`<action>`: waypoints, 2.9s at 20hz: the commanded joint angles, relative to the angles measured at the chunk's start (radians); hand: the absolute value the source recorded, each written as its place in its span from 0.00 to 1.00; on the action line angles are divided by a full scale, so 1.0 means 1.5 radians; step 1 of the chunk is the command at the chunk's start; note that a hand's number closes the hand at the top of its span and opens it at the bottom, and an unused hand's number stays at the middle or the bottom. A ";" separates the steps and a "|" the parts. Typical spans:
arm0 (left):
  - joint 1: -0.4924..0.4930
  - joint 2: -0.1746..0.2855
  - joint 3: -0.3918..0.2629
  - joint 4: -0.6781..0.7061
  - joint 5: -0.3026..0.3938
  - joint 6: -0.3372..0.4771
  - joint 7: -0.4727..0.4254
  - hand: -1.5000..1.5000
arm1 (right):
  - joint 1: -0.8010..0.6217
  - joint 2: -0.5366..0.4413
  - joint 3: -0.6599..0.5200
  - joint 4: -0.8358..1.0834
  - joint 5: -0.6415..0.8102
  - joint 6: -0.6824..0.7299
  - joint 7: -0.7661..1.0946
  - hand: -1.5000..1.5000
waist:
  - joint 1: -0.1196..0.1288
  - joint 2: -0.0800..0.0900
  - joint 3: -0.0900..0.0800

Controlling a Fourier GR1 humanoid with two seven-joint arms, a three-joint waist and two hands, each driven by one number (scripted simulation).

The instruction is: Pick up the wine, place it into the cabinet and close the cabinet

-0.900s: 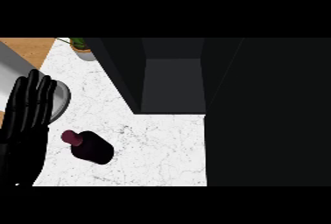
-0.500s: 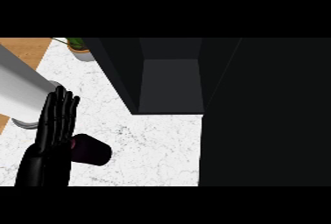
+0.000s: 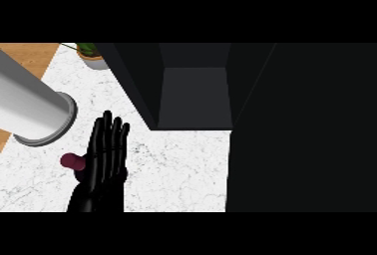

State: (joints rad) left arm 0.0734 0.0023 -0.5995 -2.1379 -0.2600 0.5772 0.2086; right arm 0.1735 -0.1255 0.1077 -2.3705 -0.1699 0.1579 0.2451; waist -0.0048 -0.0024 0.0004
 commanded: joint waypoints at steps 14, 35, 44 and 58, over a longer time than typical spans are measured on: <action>-0.079 -0.001 -0.134 -0.068 -0.200 0.165 0.221 0.00 | -0.066 -0.003 -0.003 -0.107 -0.020 -0.043 0.173 0.00 | 0.003 0.000 0.000; -0.016 0.079 0.023 -0.231 -0.225 0.083 0.336 0.00 | -0.089 0.013 0.022 -0.147 0.022 -0.080 0.238 0.00 | 0.003 0.000 -0.001; 0.037 0.109 0.080 -0.182 -0.077 0.115 0.268 0.00 | -0.109 0.017 0.020 -0.131 0.034 -0.081 0.227 0.00 | 0.001 0.001 -0.002; 0.179 0.110 0.223 -0.015 0.268 -0.030 -0.081 0.00 | -0.095 0.030 0.049 -0.146 0.064 -0.086 0.238 0.00 | 0.005 0.000 -0.002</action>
State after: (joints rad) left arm 0.2638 0.1800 -0.3118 -2.2308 0.0182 0.6141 0.2522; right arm -0.0093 -0.0981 0.1536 -2.4831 -0.0881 0.0462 0.5715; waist 0.0000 -0.0021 -0.0023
